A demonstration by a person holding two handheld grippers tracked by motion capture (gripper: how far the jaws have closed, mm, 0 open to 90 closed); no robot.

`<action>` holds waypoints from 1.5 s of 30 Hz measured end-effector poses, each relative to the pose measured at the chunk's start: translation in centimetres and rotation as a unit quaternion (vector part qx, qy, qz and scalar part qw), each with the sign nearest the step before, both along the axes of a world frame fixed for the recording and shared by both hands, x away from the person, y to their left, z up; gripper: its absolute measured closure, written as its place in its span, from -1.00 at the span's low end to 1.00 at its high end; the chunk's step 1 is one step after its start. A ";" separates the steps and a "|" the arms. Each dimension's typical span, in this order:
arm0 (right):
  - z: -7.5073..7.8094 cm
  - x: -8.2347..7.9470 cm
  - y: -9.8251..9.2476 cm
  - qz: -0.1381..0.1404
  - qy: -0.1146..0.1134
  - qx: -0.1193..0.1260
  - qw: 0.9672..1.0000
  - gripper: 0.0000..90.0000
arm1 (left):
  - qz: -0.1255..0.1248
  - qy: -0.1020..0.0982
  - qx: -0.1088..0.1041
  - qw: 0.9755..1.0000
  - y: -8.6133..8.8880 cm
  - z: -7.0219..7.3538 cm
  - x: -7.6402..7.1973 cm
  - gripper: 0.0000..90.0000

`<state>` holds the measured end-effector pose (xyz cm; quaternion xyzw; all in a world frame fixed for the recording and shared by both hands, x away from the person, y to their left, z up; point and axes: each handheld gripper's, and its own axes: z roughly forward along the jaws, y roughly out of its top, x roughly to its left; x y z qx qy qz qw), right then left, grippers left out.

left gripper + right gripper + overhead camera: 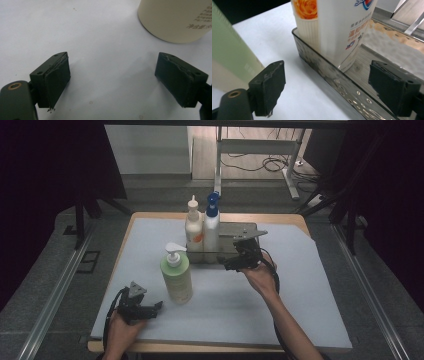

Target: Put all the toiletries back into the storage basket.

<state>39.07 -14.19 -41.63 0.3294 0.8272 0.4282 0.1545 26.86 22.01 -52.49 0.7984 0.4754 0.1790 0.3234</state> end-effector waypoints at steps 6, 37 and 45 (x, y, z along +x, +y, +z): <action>-0.1 -1.3 -0.1 0.019 -0.005 0.011 1.000 -0.93 | 0.000 0.000 0.000 1.000 0.0 0.0 0.0 -0.72; -2.0 -5.6 4.7 0.116 0.039 0.022 0.992 -1.00 | 0.002 -0.001 -0.002 1.000 0.0 0.0 0.0 -0.72; -1.8 -5.9 7.1 0.136 0.031 0.026 0.990 -1.00 | 0.002 -0.001 -0.002 1.000 0.0 0.0 0.0 -0.72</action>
